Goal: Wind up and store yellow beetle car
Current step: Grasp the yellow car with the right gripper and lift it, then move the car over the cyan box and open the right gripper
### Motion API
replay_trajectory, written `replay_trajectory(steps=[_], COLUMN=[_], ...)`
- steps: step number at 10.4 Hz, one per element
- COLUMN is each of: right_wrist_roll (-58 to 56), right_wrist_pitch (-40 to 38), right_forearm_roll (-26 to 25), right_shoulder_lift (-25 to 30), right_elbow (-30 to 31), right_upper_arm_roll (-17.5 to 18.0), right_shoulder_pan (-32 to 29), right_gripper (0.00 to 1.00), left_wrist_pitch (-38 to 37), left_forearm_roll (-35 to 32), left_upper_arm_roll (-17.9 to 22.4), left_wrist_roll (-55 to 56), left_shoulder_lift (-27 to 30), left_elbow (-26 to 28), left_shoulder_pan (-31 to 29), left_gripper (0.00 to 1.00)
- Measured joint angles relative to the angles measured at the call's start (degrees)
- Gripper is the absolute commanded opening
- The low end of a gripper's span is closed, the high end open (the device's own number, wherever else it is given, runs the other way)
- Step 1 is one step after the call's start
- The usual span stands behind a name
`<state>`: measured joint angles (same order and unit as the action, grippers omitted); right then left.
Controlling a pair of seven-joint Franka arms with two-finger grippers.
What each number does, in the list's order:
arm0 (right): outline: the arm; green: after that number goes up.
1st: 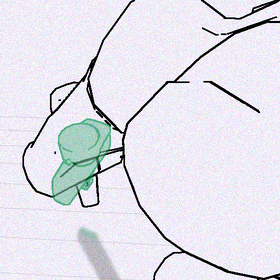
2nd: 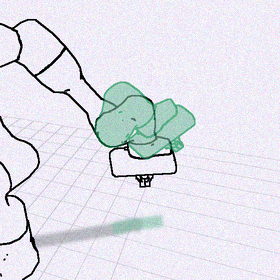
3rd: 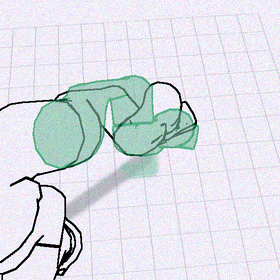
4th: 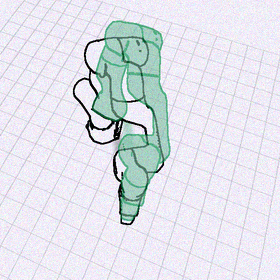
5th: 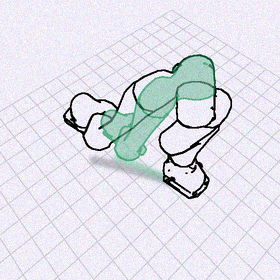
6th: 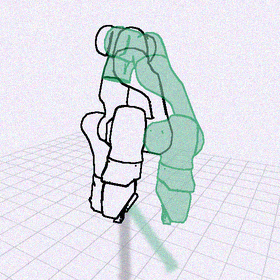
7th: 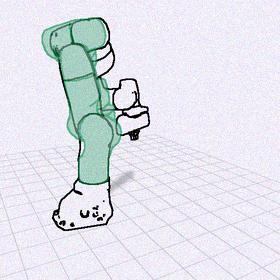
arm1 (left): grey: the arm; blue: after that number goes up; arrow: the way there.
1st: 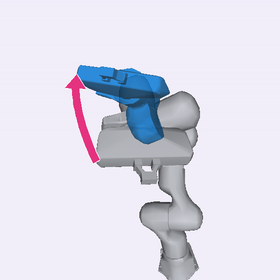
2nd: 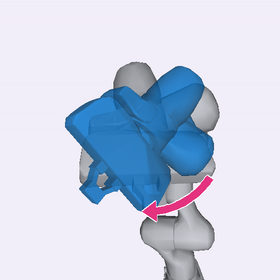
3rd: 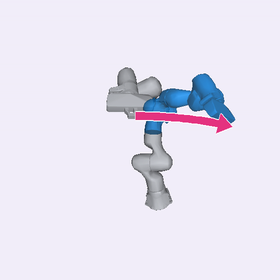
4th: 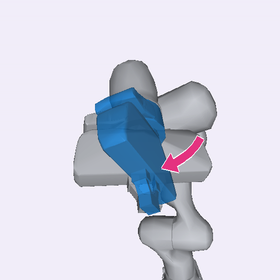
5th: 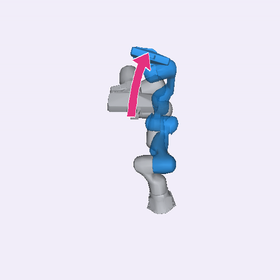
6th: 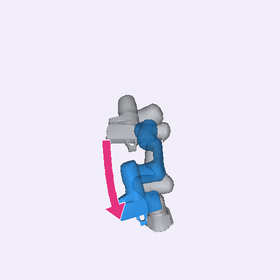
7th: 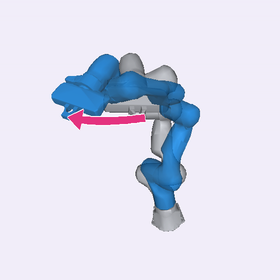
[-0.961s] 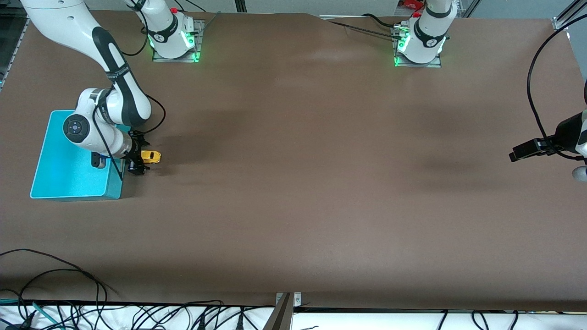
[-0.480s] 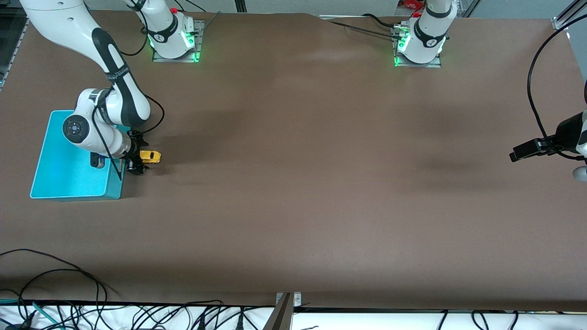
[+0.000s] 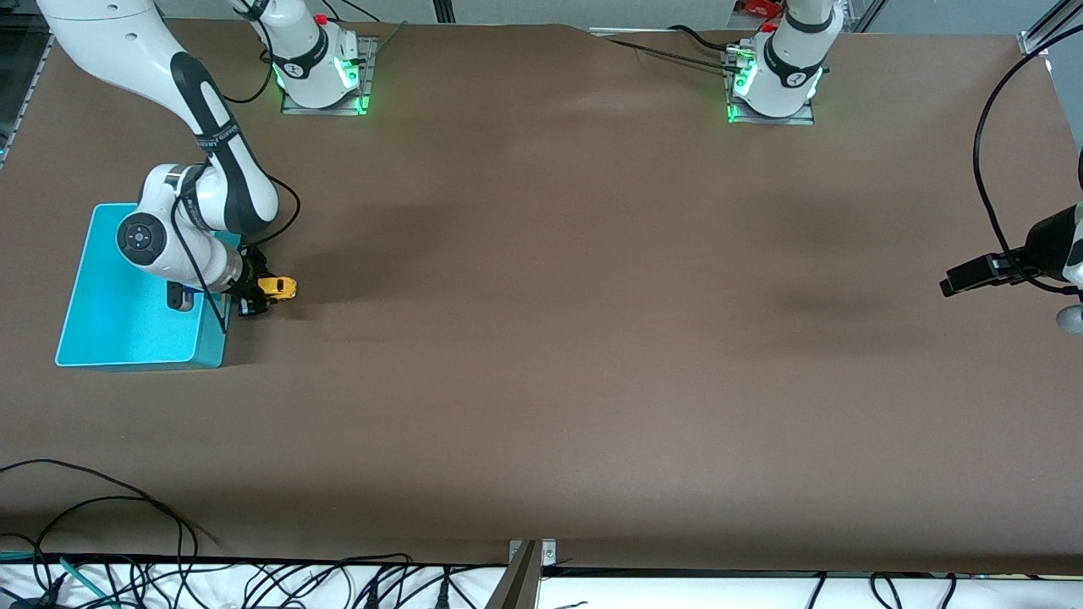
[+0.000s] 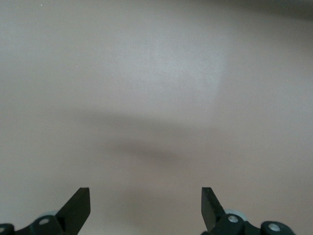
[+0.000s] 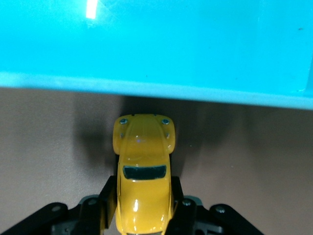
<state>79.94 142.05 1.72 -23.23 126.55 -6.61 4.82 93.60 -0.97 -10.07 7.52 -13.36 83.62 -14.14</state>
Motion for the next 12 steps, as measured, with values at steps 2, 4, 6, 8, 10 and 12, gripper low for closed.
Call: replay_trajectory(steps=[2, 4, 6, 8, 10, 12], right_wrist_roll=[0.0, 0.09, 0.47, -0.16, -9.03, -23.72], right_wrist_pitch=[-1.11, -8.18, -19.03, -28.01, -34.49, -37.68], right_forearm_roll=[-0.01, -0.14, -1.58, -4.23, -5.13, -5.16], right_shoulder_lift=[0.3, 1.23, 2.34, 2.98, 3.38, 4.34], right_elbow=[-0.54, -3.93, -10.68, -17.44, -22.1, -23.74], right_upper_arm_roll=[0.0, 0.0, -0.01, -0.43, -3.09, -7.26], right_shoulder_pan=[0.2, 0.78, 0.89, 0.86, 0.74, 0.5], right_gripper=[0.12, 0.12, 0.12, 0.13, 0.13, 0.13], left_wrist_pitch=[0.0, -0.02, -0.07, -0.09, -0.11, -0.16], left_forearm_roll=[0.0, 0.0, 0.0, 0.0, 0.0, 0.0], left_upper_arm_roll=[0.05, 0.05, 0.05, 0.02, 0.04, 0.05], left_wrist_roll=[-0.01, -0.01, -0.02, -0.02, -0.02, -0.02], left_shoulder_lift=[0.01, 0.04, 0.06, 0.15, 0.16, 0.16], left_elbow=[-0.03, -0.05, -0.06, -0.1, -0.11, -0.12], left_shoulder_pan=[-0.05, -0.05, -0.05, -0.05, -0.06, -0.06], left_gripper=[1.0, 1.0, 1.0, 1.0, 1.0, 1.0])
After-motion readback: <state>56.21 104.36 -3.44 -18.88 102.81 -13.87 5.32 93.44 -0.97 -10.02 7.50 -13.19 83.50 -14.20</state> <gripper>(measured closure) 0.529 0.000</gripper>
